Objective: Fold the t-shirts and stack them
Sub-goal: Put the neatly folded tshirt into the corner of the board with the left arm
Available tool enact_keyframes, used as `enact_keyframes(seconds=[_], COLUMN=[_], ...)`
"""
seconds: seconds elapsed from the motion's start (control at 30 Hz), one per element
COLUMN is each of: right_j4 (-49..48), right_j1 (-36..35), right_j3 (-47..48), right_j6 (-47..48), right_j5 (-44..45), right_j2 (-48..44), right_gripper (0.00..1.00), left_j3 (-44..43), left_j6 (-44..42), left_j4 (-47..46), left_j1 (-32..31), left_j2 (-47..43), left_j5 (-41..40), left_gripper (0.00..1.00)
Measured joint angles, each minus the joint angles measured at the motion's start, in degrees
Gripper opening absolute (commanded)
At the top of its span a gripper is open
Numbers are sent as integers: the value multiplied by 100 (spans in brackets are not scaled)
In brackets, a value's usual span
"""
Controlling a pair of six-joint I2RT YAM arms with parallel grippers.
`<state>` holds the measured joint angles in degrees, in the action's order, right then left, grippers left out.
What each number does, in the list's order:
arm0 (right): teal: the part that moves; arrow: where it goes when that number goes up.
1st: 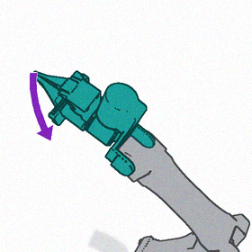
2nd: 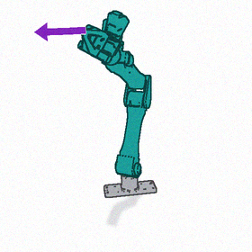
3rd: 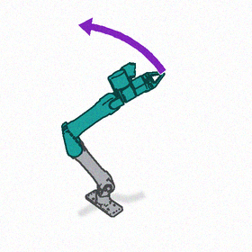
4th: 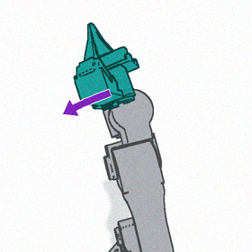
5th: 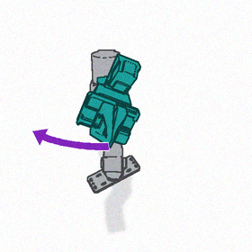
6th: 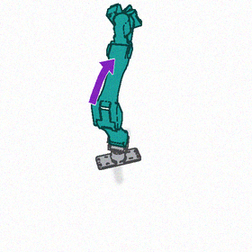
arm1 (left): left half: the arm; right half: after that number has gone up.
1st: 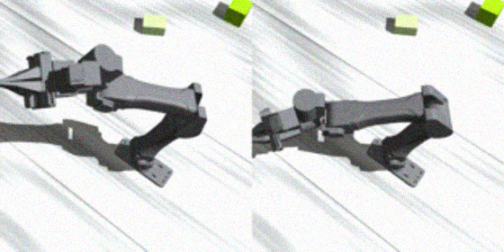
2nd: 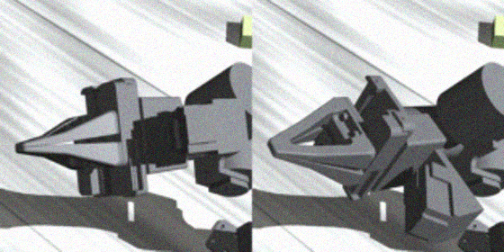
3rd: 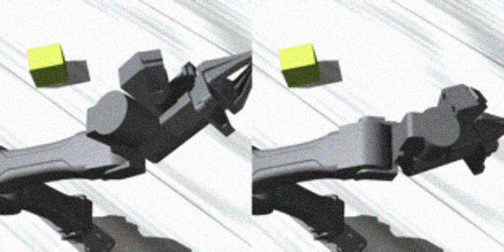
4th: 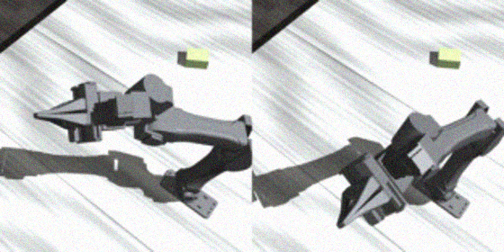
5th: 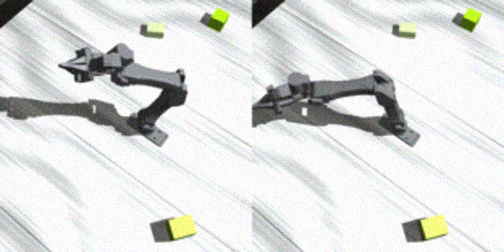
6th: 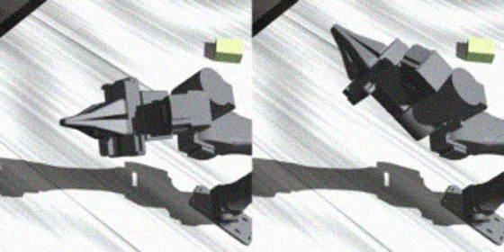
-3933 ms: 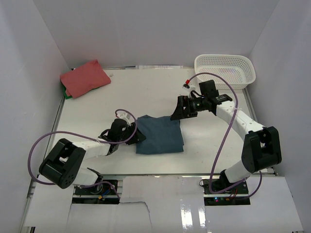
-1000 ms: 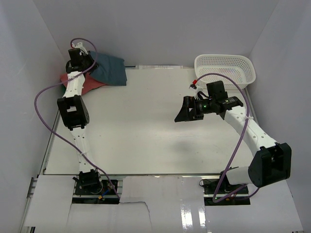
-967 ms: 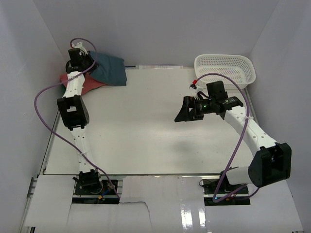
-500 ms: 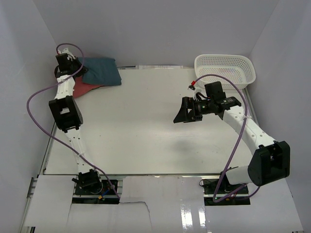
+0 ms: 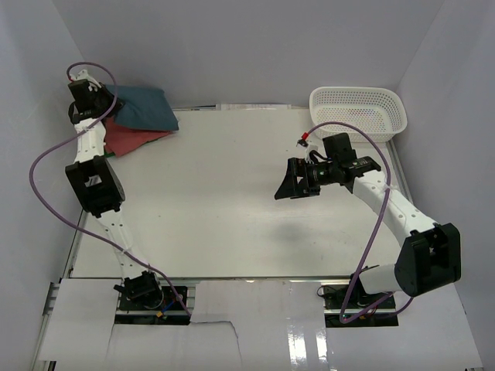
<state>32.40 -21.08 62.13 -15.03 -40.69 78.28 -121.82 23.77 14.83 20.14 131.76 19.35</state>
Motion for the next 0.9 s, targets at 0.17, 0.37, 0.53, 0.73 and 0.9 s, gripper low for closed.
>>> enact_keyframes(seconds=[0.17, 0.37, 0.53, 0.73, 0.9], right_j4=[-7, -42, -72, -76, -55], right_j1=[-4, -9, -31, -33, -33], right_j3=[-22, -22, -22, -22, -22], right_j6=[-4, -26, -44, -44, -39], right_j5=[-4, -11, -20, -22, -20], right_j2=[0, 0, 0, 0, 0], right_gripper=[93, 93, 93, 94, 94], left_j3=[352, 570, 876, 1331, 1423], left_j6=[24, 42, 116, 177, 260], left_j4=[-144, -258, -444, -507, -501], left_j1=[92, 160, 216, 286, 380], left_j2=[-326, -363, -363, -361, -356], left_j5=[-162, -240, -225, -358, -444], left_gripper=[0, 0, 0, 27, 62])
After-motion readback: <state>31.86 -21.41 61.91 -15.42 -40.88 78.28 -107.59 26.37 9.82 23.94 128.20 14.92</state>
